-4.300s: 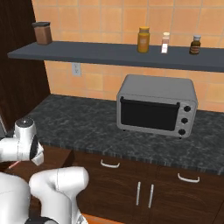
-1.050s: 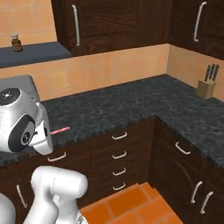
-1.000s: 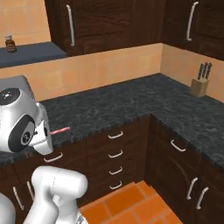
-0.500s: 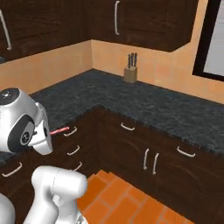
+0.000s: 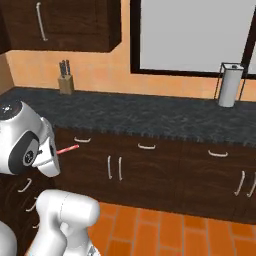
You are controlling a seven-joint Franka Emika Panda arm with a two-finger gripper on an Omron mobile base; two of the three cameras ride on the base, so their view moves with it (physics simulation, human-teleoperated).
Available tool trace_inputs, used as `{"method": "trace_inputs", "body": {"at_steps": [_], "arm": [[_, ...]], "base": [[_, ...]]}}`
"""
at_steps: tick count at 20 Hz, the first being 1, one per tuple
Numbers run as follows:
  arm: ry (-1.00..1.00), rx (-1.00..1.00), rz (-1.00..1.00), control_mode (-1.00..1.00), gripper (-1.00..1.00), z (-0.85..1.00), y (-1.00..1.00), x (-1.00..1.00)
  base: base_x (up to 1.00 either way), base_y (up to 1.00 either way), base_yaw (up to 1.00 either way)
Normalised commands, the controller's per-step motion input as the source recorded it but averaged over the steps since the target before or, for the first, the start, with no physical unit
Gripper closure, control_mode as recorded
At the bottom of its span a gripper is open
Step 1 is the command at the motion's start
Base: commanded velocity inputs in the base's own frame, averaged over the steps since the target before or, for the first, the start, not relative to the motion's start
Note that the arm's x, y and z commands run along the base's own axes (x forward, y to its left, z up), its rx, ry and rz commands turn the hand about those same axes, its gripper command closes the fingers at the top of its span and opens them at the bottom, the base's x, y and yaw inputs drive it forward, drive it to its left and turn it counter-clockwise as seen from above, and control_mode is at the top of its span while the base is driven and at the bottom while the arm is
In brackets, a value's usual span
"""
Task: Take a straw from the drawer in front and place it inside the glass cup on the dining counter.
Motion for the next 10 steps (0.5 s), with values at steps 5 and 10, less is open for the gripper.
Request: {"method": "trace_inputs", "body": {"at_steps": [5, 10], "arm": [[0.0, 0.0, 0.0, 1.0, 1.0, 0.0, 0.0, 0.0], [0.0, 0.0, 0.0, 1.0, 1.0, 0.0, 0.0, 0.0]], "base": [[0.0, -0.04, -0.77], [0.01, -0.07, -0.76]]}}
